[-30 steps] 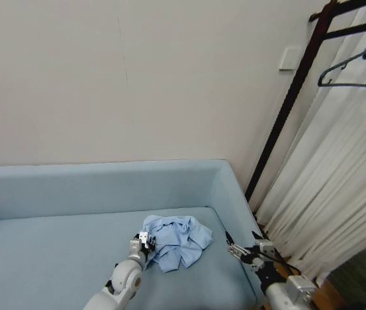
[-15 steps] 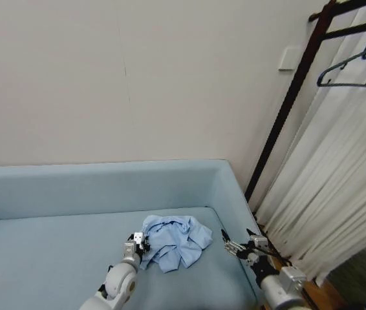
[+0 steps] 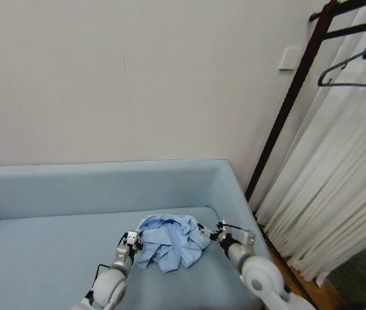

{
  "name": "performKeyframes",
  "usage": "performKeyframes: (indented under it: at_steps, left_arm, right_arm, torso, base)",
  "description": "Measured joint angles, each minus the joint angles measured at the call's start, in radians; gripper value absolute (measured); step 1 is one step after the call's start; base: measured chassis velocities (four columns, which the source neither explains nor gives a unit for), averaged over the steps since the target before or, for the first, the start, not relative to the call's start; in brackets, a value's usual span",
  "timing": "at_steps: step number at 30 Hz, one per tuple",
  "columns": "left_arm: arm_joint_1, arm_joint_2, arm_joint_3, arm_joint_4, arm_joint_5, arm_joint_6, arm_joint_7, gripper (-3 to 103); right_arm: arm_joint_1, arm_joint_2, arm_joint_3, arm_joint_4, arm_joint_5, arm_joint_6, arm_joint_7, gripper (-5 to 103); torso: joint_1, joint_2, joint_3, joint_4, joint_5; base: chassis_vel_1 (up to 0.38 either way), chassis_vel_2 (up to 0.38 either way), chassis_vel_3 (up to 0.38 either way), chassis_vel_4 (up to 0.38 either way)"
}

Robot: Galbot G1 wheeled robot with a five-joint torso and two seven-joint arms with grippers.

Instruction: Pick up the clothes from the sofa and hang them on the clothes hanger.

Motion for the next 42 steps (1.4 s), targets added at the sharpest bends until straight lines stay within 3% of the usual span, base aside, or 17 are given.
performKeyframes:
  at_steps: [3, 7, 11, 12, 14, 20, 23, 27, 29, 36, 42]
  left_arm:
    - [-0.009, -0.003, 0.005, 0.008, 0.001, 0.002, -0.002, 3]
    - [-0.014, -0.004, 0.006, 0.01, 0.001, 0.005, -0.004, 3]
    - [-0.014, 0.002, 0.004, 0.01, 0.0, 0.006, -0.004, 3]
    - [-0.015, 0.003, 0.004, 0.01, -0.001, 0.006, -0.003, 3]
    - [-0.016, 0.003, 0.003, 0.01, -0.002, 0.007, -0.003, 3]
    - [-0.022, 0.003, 0.004, 0.006, -0.005, 0.01, -0.003, 3]
    - [-0.021, 0.003, 0.004, 0.004, -0.006, 0.011, -0.003, 3]
    - [-0.017, 0.006, 0.003, 0.003, -0.006, 0.011, -0.003, 3]
    - [-0.017, 0.007, 0.003, 0.003, -0.006, 0.011, -0.003, 3]
    - [-0.021, 0.006, 0.002, 0.004, -0.006, 0.011, -0.003, 3]
    - [-0.021, 0.001, 0.002, 0.007, -0.006, 0.011, -0.003, 3]
  right_arm:
    - [0.084, 0.041, -0.092, -0.079, 0.015, 0.003, 0.048, 100]
    - [0.123, 0.071, -0.152, -0.155, 0.001, 0.008, 0.056, 100]
    - [0.149, 0.101, -0.189, -0.227, -0.052, 0.031, 0.056, 101]
    - [0.157, 0.112, -0.198, -0.246, -0.066, 0.039, 0.06, 96]
    - [0.165, 0.121, -0.203, -0.263, -0.075, 0.045, 0.064, 96]
    - [0.176, 0.145, -0.208, -0.318, -0.094, 0.052, 0.066, 70]
    - [0.171, 0.148, -0.205, -0.327, -0.097, 0.057, 0.063, 64]
    - [0.167, 0.154, -0.194, -0.33, -0.094, 0.06, 0.061, 42]
    - [0.167, 0.156, -0.193, -0.33, -0.092, 0.062, 0.06, 42]
    - [0.164, 0.156, -0.199, -0.33, -0.089, 0.064, 0.048, 10]
    - [0.159, 0.157, -0.208, -0.329, -0.098, 0.065, 0.037, 1]
  torso:
    - [0.0, 0.0, 0.0, 0.0, 0.0001]
    - [0.0, 0.0, 0.0, -0.0003, 0.0]
    - [0.0, 0.0, 0.0, -0.0003, 0.0]
    - [0.0, 0.0, 0.0, -0.0001, 0.0003]
    - [0.0, 0.0, 0.0, 0.0, 0.0002]
    - [0.0, 0.0, 0.0, -0.0002, 0.0001]
    - [0.0, 0.0, 0.0, -0.0003, 0.0002]
    - [0.0, 0.0, 0.0, -0.0002, 0.0002]
    - [0.0, 0.0, 0.0, -0.0001, 0.0002]
    - [0.0, 0.0, 0.0, -0.0002, 0.0002]
    - [0.0, 0.0, 0.0, -0.0002, 0.0002]
  base:
    - [0.0, 0.0, 0.0, 0.0]
    - [0.0, 0.0, 0.0, 0.0]
    - [0.0, 0.0, 0.0, 0.0]
    - [0.0, 0.0, 0.0, 0.0]
    - [0.0, 0.0, 0.0, 0.0]
    - [0.0, 0.0, 0.0, 0.0]
    - [0.0, 0.0, 0.0, 0.0]
    - [0.0, 0.0, 0.0, 0.0]
    - [0.0, 0.0, 0.0, 0.0]
    - [0.0, 0.0, 0.0, 0.0]
    - [0.0, 0.0, 0.0, 0.0]
